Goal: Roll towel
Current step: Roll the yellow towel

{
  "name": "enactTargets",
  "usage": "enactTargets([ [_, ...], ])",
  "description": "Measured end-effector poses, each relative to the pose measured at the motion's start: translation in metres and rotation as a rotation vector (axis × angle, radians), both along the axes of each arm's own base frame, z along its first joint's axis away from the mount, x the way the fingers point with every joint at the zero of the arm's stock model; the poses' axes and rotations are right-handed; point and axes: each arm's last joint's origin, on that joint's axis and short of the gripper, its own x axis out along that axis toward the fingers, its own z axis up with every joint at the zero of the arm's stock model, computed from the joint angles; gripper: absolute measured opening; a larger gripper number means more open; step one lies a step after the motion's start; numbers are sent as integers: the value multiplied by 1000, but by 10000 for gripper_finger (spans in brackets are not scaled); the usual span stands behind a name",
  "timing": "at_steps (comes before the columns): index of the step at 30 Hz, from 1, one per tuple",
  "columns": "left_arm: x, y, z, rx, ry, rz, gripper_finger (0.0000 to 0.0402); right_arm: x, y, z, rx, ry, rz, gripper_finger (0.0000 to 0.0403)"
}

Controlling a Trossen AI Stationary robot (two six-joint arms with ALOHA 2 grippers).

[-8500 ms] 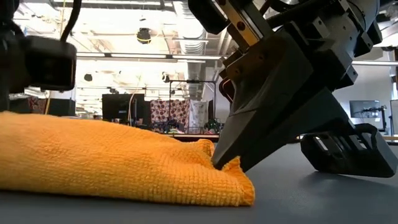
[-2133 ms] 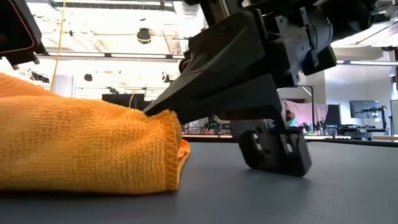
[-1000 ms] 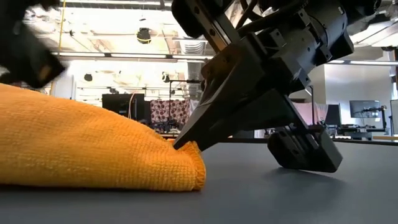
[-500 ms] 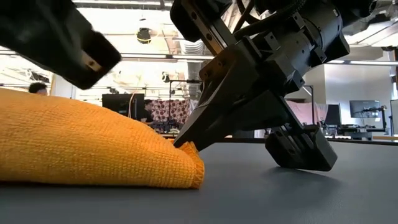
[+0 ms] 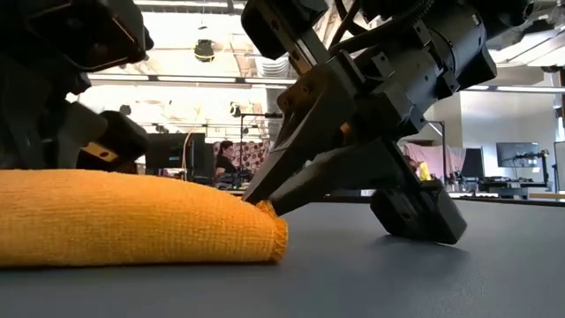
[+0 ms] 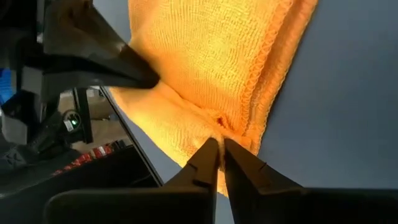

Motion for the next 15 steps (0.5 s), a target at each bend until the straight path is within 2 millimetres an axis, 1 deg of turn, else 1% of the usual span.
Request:
enactTargets([
  [3, -1, 1, -2, 19, 16, 5, 0, 2, -5, 2, -45, -24, 37, 61],
  [9, -2, 2, -2, 31, 26, 7, 0, 3, -15, 25, -142, -92, 115, 67],
  [15, -3, 2, -3, 51, 27, 19, 0, -10, -27, 38, -259, 9, 196, 67],
])
